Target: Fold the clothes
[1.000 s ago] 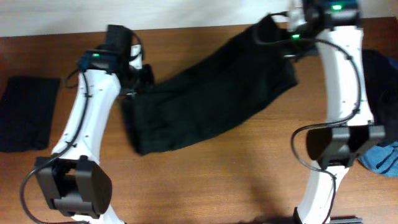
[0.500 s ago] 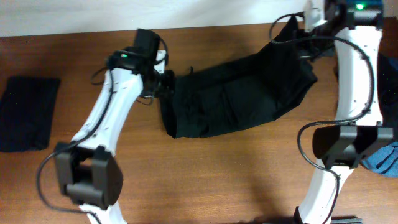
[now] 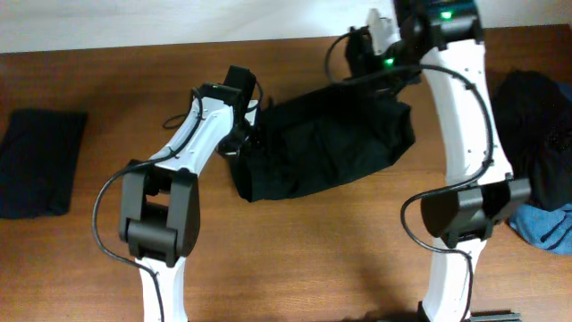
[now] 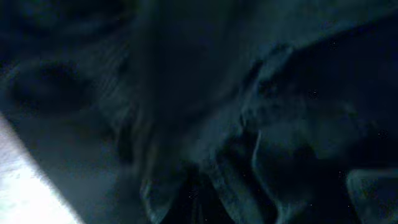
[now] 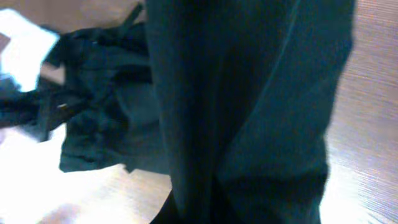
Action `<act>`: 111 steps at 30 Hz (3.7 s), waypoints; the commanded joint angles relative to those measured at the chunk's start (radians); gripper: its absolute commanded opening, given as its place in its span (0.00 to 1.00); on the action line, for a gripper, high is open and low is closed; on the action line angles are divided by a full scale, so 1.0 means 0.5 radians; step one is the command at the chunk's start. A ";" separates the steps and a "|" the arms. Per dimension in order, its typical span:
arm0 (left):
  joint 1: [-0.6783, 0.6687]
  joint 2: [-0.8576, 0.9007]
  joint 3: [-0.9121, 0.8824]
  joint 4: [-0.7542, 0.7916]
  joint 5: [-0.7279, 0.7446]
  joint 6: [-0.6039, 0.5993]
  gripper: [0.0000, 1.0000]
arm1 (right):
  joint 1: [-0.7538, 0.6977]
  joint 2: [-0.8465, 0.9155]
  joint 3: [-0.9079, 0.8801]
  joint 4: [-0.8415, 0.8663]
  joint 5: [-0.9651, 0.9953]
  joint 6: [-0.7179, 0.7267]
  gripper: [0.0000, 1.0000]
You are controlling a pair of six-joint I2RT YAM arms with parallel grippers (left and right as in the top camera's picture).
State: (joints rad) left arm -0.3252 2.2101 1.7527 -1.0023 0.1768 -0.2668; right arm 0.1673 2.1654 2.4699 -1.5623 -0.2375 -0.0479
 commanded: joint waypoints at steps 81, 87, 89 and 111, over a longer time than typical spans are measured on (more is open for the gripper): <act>0.417 -0.229 0.381 -0.108 -0.085 0.058 0.00 | 0.750 0.529 0.056 0.413 -0.191 0.314 0.95; 0.390 -0.391 0.427 -0.108 -0.073 0.056 0.00 | 0.619 0.426 0.177 0.329 -0.191 0.295 0.95; 0.360 -0.429 0.427 -0.105 0.000 0.056 0.00 | 0.563 0.391 0.219 0.280 -0.182 0.256 0.95; -0.307 -0.196 0.422 0.043 -0.062 0.026 0.00 | -0.128 0.361 0.240 -0.127 0.266 0.223 0.04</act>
State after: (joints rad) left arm -0.4622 2.0422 1.9564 -0.9798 0.1982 -0.2546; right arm 0.1390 2.3627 2.5725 -1.6108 -0.1276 0.0727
